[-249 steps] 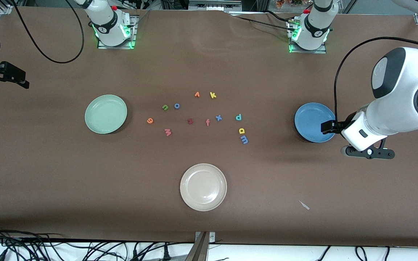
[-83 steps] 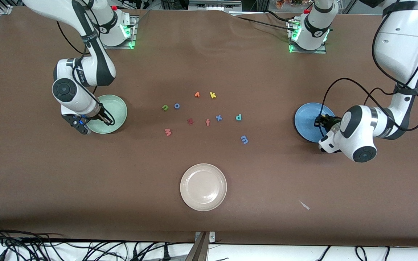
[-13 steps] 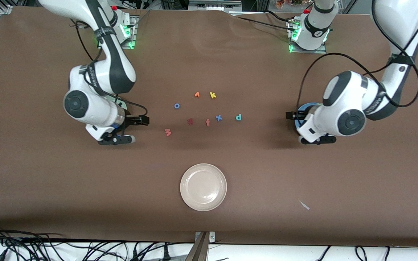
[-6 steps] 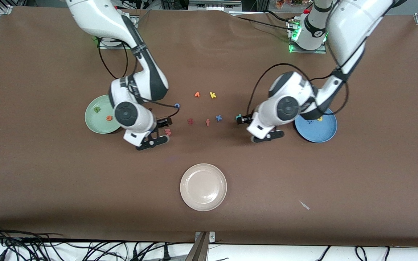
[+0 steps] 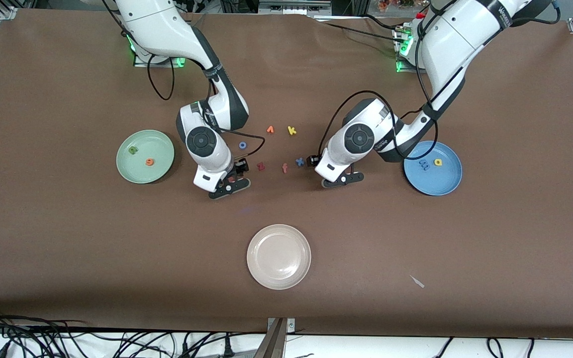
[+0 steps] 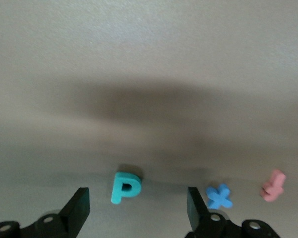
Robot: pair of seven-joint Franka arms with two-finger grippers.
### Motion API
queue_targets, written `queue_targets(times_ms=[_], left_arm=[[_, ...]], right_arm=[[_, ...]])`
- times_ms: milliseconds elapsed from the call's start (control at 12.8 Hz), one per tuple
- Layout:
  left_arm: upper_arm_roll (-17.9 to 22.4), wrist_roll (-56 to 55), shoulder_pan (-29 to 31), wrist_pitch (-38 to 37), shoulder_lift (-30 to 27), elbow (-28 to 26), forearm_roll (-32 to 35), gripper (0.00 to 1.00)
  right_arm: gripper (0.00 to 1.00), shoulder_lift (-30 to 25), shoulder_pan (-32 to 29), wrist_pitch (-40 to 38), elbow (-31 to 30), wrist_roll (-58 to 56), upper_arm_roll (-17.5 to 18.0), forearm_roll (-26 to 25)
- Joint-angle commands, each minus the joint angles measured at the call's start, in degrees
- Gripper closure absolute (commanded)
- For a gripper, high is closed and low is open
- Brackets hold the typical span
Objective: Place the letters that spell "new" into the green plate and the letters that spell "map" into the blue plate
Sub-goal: 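Grasp the pink m with the right gripper while the left gripper grasps P, then drop the pink m on the green plate while the left gripper lifts P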
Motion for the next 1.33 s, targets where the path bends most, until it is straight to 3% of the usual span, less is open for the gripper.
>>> queue_targets(times_ms=[0,156,234,468,546,624,858,1014,1171,1249], left_arm=[[0.52,-4.76,-0.8,1.27,0.28,-0.71,6.39,0.12],[0.52,-5.04,-0.97,1.27,0.98,-0.71,6.85,0.15],[0.52,-5.65,-0.97,1.27,1.25,-0.71,6.85,0.23],[0.52,-6.27,-1.59,1.27,2.04,-0.71,6.94,0.31],[0.52,-6.1,-1.59,1.27,2.22,-0.71,6.94,0.38],[0.52,-6.09,-1.59,1.27,2.22,-0.71,6.94,0.51],[0.52,-6.09,-1.59,0.92,2.39,-0.71,6.94,0.68],[0.43,-6.27,-1.68,0.65,2.39,-0.71,6.94,0.68],[0.43,-6.27,-1.68,0.56,2.39,-0.97,6.94,0.71],[0.43,-6.27,-1.59,0.56,2.39,-0.97,6.94,0.79]], right_arm=[[0.65,-0.33,0.84,1.31,-0.64,-0.09,-0.62,-0.74],[0.92,-0.33,0.84,1.22,-0.73,-0.09,-0.71,-0.74],[0.98,-0.42,0.84,1.22,-0.73,0.18,-0.79,-0.65],[0.98,-4.44,0.75,-3.75,-0.64,1.84,-3.85,-0.65],[0.98,-6.46,0.75,-8.31,-0.64,0.98,-6.48,-0.74],[0.97,-8.74,0.84,-12.45,-1.34,0.88,-8.6,-0.83],[0.97,-16.74,0.84,-13.81,-10.71,-0.95,-12.91,-1.0],[0.97,-21.14,0.84,-13.72,-17.92,-6.73,-17.38,-1.0],[0.96,-23.26,0.75,-13.28,-23.04,-12.81,-21.34,-1.0],[0.96,-22.83,0.75,-13.02,-24.19,-15.27,-22.23,-1.0]])
